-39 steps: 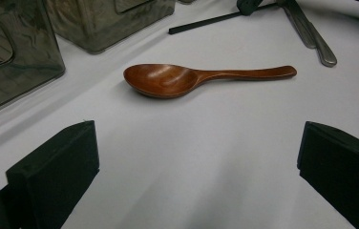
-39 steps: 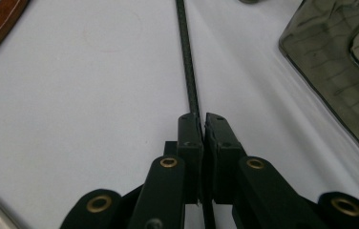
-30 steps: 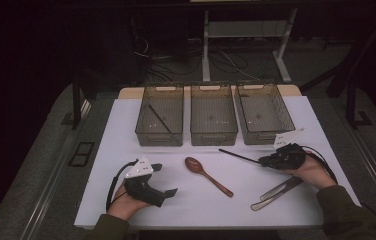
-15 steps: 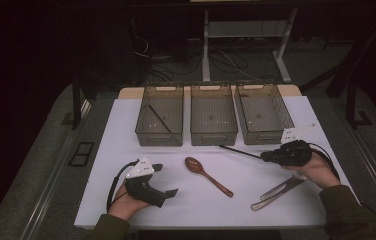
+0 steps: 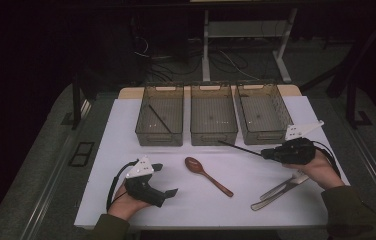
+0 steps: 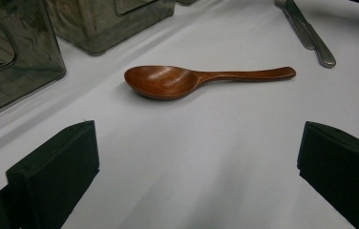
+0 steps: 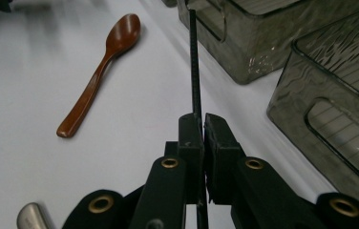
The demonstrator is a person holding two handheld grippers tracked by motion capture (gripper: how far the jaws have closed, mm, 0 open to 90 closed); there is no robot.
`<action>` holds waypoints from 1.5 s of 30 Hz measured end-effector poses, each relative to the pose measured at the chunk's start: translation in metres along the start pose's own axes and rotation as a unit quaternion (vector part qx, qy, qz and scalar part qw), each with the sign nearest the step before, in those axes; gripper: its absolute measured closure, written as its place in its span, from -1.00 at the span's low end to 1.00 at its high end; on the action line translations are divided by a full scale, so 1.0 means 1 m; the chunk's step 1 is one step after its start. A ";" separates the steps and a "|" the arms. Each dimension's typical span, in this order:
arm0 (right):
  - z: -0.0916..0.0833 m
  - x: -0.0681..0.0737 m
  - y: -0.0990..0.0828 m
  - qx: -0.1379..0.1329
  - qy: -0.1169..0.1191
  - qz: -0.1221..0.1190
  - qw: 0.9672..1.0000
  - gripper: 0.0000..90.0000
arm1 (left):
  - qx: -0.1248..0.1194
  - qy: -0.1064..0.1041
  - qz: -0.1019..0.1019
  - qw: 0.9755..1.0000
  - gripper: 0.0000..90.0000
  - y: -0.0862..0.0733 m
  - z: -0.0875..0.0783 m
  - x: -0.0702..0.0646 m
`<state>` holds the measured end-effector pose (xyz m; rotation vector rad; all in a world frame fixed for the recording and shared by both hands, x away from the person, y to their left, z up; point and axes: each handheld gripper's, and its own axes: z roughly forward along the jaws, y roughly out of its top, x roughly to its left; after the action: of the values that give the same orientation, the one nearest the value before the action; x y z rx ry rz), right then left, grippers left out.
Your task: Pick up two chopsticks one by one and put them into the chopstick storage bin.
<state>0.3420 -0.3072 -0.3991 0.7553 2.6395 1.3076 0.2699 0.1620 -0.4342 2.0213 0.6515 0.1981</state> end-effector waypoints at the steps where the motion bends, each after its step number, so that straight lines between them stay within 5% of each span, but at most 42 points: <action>1: -0.001 0.000 0.001 -0.004 0.000 0.001 1.000 0.89 | 0.000 0.000 0.000 1.000 -1.00 0.000 0.000 0.000; 24: 0.004 0.013 0.031 -0.024 -0.017 0.020 0.999 0.89 | 0.002 -0.001 0.002 1.000 -1.00 0.000 0.002 -0.001; 45: 0.034 0.012 0.077 -0.024 -0.050 0.049 0.997 0.89 | 0.000 0.002 0.001 1.000 -1.00 0.001 0.002 -0.002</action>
<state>0.3713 -0.2378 -0.3599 0.9286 2.5139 1.3154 0.2692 0.1589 -0.4339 2.0227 0.6520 0.2045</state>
